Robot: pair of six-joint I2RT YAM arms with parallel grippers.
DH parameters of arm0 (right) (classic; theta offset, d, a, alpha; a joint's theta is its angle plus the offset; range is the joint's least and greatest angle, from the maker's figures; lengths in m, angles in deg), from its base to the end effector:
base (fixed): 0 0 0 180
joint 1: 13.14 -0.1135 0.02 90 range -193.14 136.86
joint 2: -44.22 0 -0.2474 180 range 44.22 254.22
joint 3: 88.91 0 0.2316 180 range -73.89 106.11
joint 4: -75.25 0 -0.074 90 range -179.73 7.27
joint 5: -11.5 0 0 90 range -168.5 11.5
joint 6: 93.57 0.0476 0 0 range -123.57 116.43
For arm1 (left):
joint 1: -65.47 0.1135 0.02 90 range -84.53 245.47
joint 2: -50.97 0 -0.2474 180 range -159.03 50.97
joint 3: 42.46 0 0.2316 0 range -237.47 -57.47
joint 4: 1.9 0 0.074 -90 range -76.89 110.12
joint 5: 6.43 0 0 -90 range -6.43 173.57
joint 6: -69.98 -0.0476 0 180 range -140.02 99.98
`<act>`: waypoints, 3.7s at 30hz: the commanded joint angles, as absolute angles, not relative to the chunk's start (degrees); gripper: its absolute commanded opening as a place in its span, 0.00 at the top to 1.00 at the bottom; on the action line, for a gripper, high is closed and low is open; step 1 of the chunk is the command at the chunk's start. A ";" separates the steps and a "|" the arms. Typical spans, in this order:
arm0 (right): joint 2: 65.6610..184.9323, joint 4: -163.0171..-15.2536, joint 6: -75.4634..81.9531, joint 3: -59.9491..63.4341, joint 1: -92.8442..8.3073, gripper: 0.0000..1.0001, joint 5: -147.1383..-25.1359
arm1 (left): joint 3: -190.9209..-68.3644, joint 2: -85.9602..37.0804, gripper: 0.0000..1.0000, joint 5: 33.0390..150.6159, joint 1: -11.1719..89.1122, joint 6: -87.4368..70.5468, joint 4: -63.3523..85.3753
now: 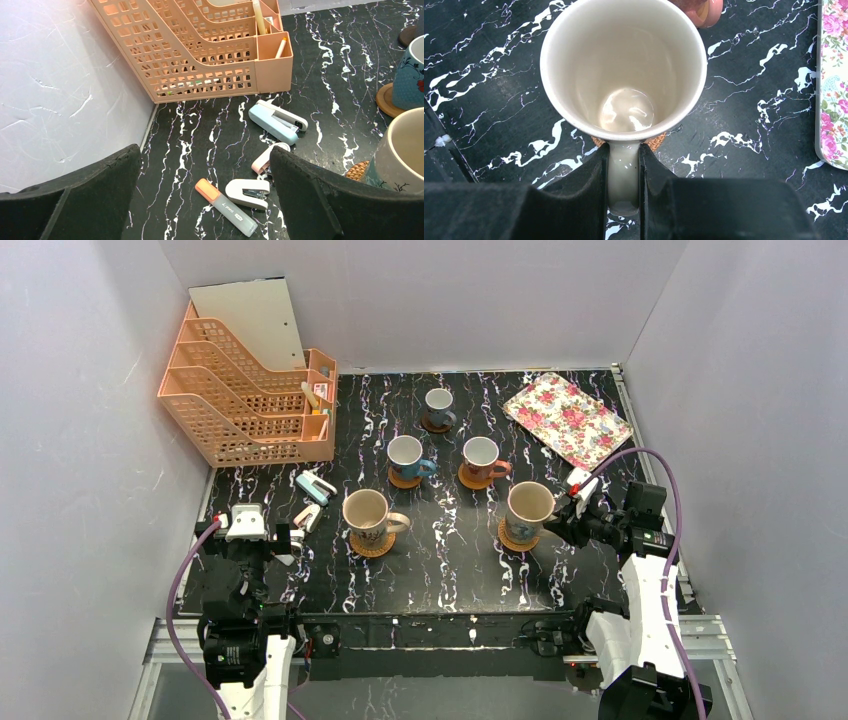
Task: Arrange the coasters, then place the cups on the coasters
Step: Place the cup on the coaster.
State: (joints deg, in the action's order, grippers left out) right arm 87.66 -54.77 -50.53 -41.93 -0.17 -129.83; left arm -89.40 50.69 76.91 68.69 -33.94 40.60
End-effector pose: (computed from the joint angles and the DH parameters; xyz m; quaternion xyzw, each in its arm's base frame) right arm 0.1477 0.0041 0.2227 -0.3983 0.7535 0.1814 0.4906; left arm 0.0521 0.0085 0.2919 0.0210 0.6808 0.1481 0.7170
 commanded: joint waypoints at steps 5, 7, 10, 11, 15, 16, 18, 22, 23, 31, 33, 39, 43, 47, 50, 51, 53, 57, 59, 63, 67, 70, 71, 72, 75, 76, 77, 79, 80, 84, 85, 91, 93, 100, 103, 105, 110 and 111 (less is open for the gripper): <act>86.56 -60.55 -50.26 -41.82 -0.40 0.99 -134.66 | -90.30 50.88 0.02 76.56 68.89 -34.13 40.65; 86.69 -60.63 -50.25 -41.83 -0.39 0.99 -134.68 | -90.33 50.88 0.02 76.62 68.90 -34.13 40.63; 86.69 -60.64 -50.29 -41.96 -0.40 0.99 -134.57 | -90.34 50.88 0.02 76.62 68.90 -34.17 40.64; 86.67 -60.64 -50.28 -41.97 -0.40 0.99 -134.61 | -90.31 50.88 0.02 76.58 68.90 -34.10 40.63; 86.67 -60.72 -50.27 -42.06 -0.40 0.99 -134.66 | -90.34 50.83 0.02 76.58 68.89 -34.09 40.70; 86.67 -60.73 -50.31 -42.00 -0.40 0.99 -134.58 | -90.32 50.87 0.02 76.62 68.90 -33.99 40.63; 86.73 -60.73 -50.25 -42.03 -0.40 0.99 -134.57 | -90.33 50.88 0.02 76.62 68.85 -34.07 40.67; 87.13 -60.81 -50.24 -42.05 -0.40 0.99 -134.48 | -90.34 50.88 0.02 76.62 68.85 -34.02 40.64; 87.23 -60.81 -50.29 -42.06 -0.40 0.99 -134.50 | -90.34 50.88 0.02 76.56 68.89 -34.06 40.63; 87.63 -60.73 -50.38 -42.10 -0.40 0.99 -134.57 | -90.33 50.83 0.02 76.53 68.89 -34.00 40.67; 87.72 -60.67 -50.42 -42.10 -0.40 0.99 -134.57 | -90.33 50.88 0.02 76.44 68.85 -34.00 40.63; 88.15 -60.38 -50.77 -42.01 -0.40 0.99 -134.62 | -90.26 50.88 0.02 76.45 68.89 -34.00 40.62; 88.38 -60.20 -50.96 -41.95 -0.40 0.98 -134.61 | -90.30 50.88 0.02 76.36 68.90 -33.99 40.62; 88.42 -60.05 -51.11 -41.99 -0.40 0.97 -134.66 | -90.22 50.88 0.02 76.33 68.87 -33.94 40.61; 88.42 -59.68 -51.67 -41.81 -0.40 0.95 -134.78 | -90.30 50.88 0.02 76.36 68.90 -33.93 40.61; 88.42 -59.52 -51.91 -41.78 -0.40 0.94 -134.75 | -90.34 50.88 0.02 76.36 68.90 -33.91 40.60; 88.34 -59.33 -52.07 -41.69 -0.40 0.92 -134.75 | -90.29 50.85 0.02 76.36 68.90 -33.91 40.54; 88.19 -59.08 -52.48 -41.69 -0.35 0.90 -134.70 | -90.24 50.88 0.02 76.36 68.90 -33.91 40.58; 88.20 -58.85 -52.67 -41.66 -0.40 0.89 -134.78 | -90.26 50.88 0.02 76.31 68.90 -33.91 40.61; 88.21 -58.32 -53.24 -41.44 -0.35 0.85 -134.84 | -90.30 50.88 0.02 76.32 68.89 -33.87 40.56; 88.40 -57.70 -53.99 -41.33 -0.40 0.81 -134.97 | -90.28 50.88 0.02 76.32 68.88 -33.91 40.58; 88.64 -57.17 -54.54 -41.20 -0.40 0.78 -135.18 | -90.32 50.87 0.02 76.35 68.89 -33.91 40.58; 88.73 -56.94 -54.73 -41.12 -0.40 0.77 -135.31 | -90.30 50.88 0.02 76.31 68.90 -33.91 40.61; 88.77 -56.68 -54.99 -41.02 -0.38 0.77 -135.43 | -90.26 50.88 0.02 76.30 68.85 -33.91 40.62; 88.99 -55.98 -55.54 -40.86 -0.40 0.75 -135.69 | -90.26 50.83 0.02 76.33 68.85 -33.91 40.62; 89.03 -55.90 -55.70 -40.84 -0.40 0.75 -135.71 | -90.26 50.87 0.02 76.36 68.89 -33.87 40.61; 89.15 -55.82 -55.77 -40.78 -0.40 0.75 -135.71 | -90.25 50.87 0.02 76.36 68.86 -33.91 40.62; 89.29 -55.44 -56.07 -40.68 -0.40 0.74 -135.80 | -90.26 50.88 0.02 76.36 68.90 -33.91 40.58; 89.30 -55.23 -56.31 -40.66 -0.40 0.74 -135.88 | -90.29 50.88 0.02 76.29 68.89 -33.91 40.62; 89.30 -54.39 -57.11 -40.44 -0.31 0.73 -135.99 | -90.28 50.88 0.02 76.36 68.89 -33.91 40.61; 89.34 -54.25 -57.29 -40.35 -0.31 0.73 -136.08 | -90.23 50.88 0.02 76.32 68.90 -33.91 40.62; 89.58 -53.96 -57.53 -40.19 -0.31 0.67 -135.73 | -90.28 50.88 0.02 76.32 68.90 -33.91 40.61; 89.66 -53.98 -57.45 -40.05 -0.31 0.63 -135.55 | -90.27 50.86 0.02 76.35 68.83 -33.91 40.60; 89.91 -53.83 -57.44 -39.75 -0.31 0.53 -135.01 | -90.25 50.88 0.02 76.36 68.88 -33.91 40.58; 90.00 -53.72 -57.39 -39.55 -0.31 0.51 -134.87 | -90.30 50.88 0.02 76.36 68.90 -33.90 40.56; 90.16 -53.54 -57.39 -39.46 -0.31 0.50 -134.76 | -90.27 50.88 0.02 76.35 68.89 -33.91 40.62; 90.40 -53.28 -57.52 -39.29 -0.31 0.50 -134.73 | -90.30 50.88 0.02 76.36 68.90 -33.91 40.62; 90.36 -53.26 -57.53 -39.28 -0.31 0.50 -134.67 | -90.27 50.88 0.02 76.36 68.90 -33.90 40.62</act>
